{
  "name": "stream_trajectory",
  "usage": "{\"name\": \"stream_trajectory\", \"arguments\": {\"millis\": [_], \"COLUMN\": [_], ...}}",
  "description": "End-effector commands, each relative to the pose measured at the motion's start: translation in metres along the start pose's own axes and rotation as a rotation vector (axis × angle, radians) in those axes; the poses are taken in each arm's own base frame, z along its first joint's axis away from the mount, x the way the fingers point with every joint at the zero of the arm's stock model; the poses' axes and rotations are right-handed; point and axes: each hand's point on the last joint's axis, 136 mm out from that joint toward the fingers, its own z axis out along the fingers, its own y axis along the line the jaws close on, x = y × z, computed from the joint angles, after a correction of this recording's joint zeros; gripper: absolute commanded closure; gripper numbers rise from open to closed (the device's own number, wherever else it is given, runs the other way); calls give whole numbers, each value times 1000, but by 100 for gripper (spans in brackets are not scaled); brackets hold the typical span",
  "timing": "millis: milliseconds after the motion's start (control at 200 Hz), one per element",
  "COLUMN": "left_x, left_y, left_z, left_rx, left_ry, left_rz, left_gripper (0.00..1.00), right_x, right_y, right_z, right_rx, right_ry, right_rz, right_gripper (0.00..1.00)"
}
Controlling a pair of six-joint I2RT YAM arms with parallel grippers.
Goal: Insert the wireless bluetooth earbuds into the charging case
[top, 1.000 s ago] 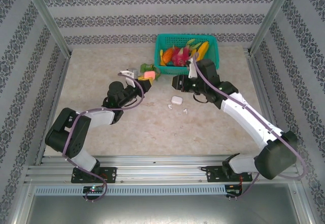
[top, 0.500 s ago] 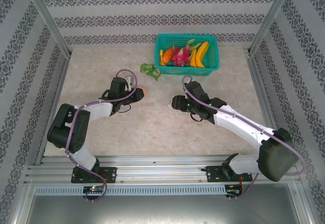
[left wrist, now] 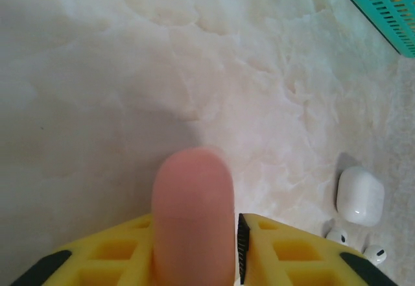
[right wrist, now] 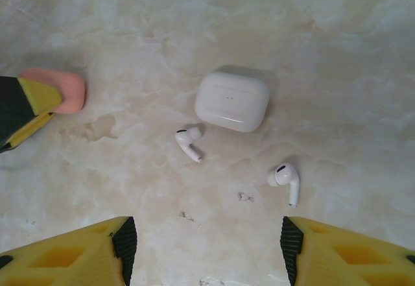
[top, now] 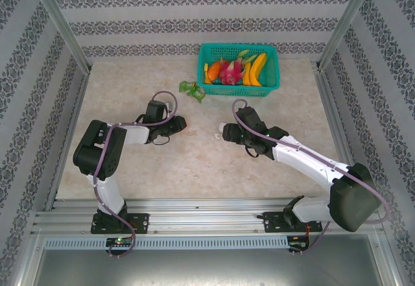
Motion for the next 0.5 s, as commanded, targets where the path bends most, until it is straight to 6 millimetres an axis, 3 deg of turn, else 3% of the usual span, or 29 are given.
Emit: {"name": "stream_trajectory", "arguments": {"millis": [0, 95, 150, 195, 220, 305, 325, 500], "left_x": [-10, -12, -14, -17, -18, -27, -29, -47], "left_y": [8, 12, 12, 13, 14, 14, 14, 6], "left_z": [-2, -7, -12, -18, -21, -35, -39, -76], "left_rx": [-20, -33, -39, -47, -55, -72, -76, -118], "left_ry": [-28, -42, -56, -65, -72, -96, -104, -166], "left_rz": [-19, -22, -18, -12, -9, 9, 12, 58], "left_gripper": [56, 46, 31, 28, 15, 7, 0, 0], "right_x": [-3, -2, -2, -2, -2, -4, -5, -12], "right_y": [-5, -8, -10, -12, -13, -16, -17, -19], "right_z": [-7, -6, -5, -3, -3, 1, 2, 13], "right_rx": [36, 58, 68, 78, 84, 105, 110, 158], "right_ry": [-11, -4, 3, 5, 6, 11, 13, 20], "right_rz": [-31, -36, -37, -35, -33, -23, -20, 20], "right_gripper": [36, 35, 34, 33, 32, 30, 29, 23]}}
